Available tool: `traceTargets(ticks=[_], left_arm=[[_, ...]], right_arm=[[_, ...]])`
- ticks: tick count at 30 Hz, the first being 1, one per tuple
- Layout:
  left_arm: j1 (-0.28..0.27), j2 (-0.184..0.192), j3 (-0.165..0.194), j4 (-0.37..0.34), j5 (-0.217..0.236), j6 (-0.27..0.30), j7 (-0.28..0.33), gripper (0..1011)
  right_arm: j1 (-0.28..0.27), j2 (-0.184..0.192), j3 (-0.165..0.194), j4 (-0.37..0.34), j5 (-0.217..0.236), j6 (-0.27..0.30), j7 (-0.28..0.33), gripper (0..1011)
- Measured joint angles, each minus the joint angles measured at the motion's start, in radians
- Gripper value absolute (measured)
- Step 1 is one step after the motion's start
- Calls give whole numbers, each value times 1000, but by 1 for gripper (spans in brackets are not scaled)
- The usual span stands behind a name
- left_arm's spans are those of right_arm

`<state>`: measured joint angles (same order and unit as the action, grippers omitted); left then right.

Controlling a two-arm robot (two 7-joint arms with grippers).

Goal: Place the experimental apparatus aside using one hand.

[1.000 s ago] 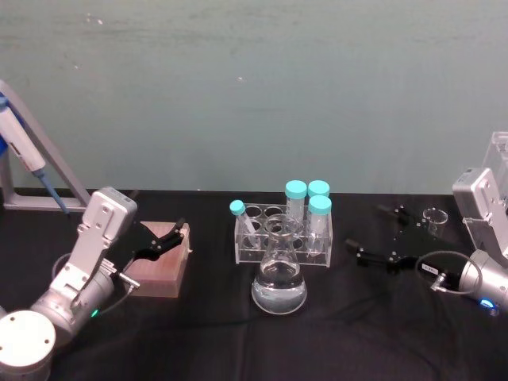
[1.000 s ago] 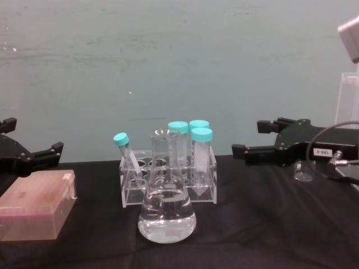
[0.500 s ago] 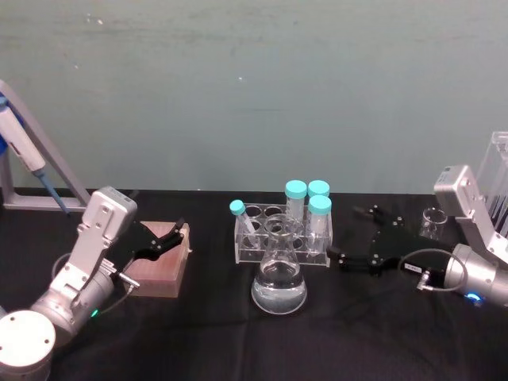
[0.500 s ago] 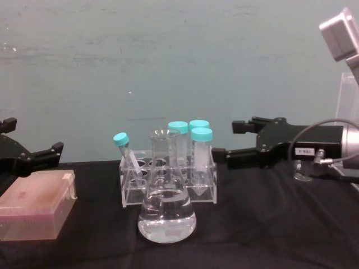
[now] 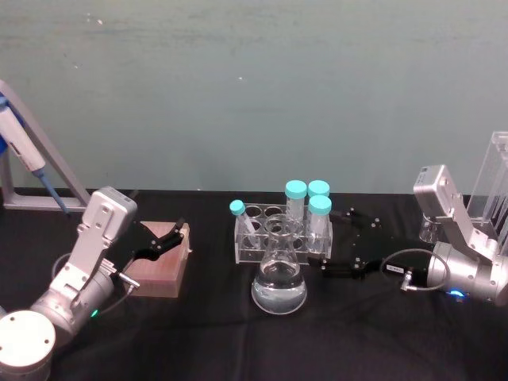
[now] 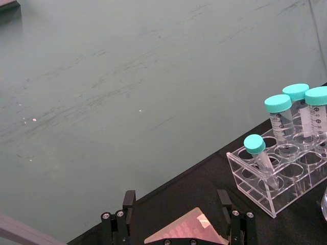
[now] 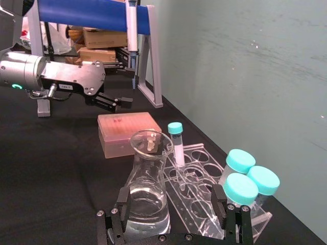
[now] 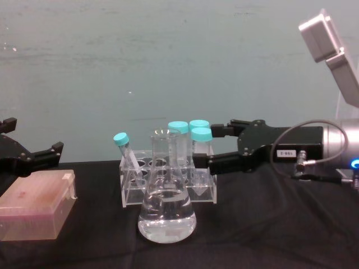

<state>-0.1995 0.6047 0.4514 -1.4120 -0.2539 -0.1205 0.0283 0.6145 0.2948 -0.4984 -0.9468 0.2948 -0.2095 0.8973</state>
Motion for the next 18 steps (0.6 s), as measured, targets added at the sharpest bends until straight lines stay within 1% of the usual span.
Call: traceTargets(ticks=[1, 7, 9, 18], left_arm=[[0, 0, 0, 0, 0, 0, 0, 1000], [0, 0, 0, 0, 0, 0, 0, 1000], [0, 0, 0, 0, 0, 0, 0, 1000], [0, 0, 0, 0, 0, 0, 0, 1000]], right_arm=[[0, 0, 0, 0, 0, 0, 0, 1003], [34, -16, -22, 55, 11, -18, 14, 1003], [37, -18, -25, 60, 12, -21, 15, 1003], [75, -37, -62, 112, 22, -43, 32, 1003]])
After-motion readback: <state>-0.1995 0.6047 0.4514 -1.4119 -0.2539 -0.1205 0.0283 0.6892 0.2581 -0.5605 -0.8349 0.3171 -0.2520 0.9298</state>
